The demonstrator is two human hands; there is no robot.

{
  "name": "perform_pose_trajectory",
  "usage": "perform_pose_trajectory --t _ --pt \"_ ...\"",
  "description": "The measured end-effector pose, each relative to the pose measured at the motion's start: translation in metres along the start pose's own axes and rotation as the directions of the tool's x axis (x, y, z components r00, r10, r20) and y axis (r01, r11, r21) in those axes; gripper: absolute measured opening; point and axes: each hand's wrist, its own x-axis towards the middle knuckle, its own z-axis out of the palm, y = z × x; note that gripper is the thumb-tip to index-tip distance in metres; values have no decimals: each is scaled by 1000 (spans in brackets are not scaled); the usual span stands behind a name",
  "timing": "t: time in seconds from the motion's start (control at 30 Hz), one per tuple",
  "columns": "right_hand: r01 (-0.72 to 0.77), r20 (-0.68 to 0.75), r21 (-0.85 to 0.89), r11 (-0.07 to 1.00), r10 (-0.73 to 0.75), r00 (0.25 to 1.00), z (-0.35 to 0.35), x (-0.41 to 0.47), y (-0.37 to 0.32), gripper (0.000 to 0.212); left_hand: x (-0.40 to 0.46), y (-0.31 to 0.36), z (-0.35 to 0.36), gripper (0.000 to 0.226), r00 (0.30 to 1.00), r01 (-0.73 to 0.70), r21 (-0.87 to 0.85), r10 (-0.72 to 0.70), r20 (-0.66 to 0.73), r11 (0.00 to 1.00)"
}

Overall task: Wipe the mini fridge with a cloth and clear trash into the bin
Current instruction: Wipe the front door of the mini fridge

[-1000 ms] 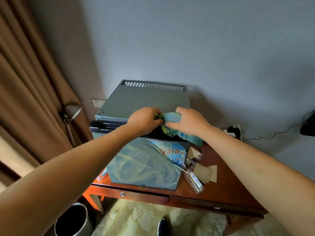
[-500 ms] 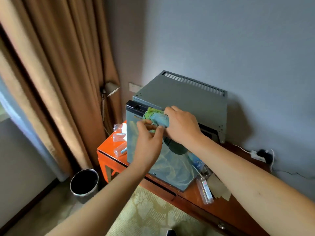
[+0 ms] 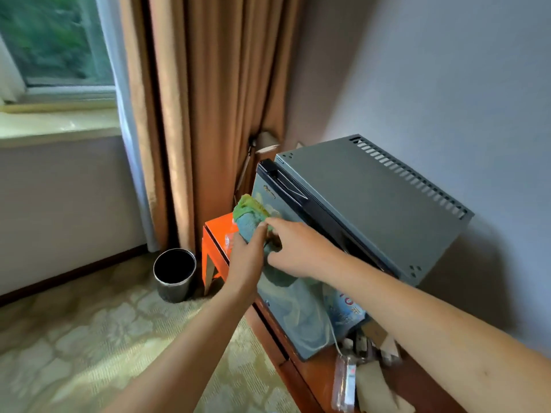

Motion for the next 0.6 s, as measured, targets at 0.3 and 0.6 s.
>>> perform_pose_trajectory --t 0.3,0.6 --pt "94 -311 85 992 -63 948 -52 22 80 16 -23 -30 33 38 977 -66 39 73 -201 997" --pt "108 -410 145 983 -40 911 -45 61 106 17 -26 -42 64 39 933 -163 125 194 -303 979"
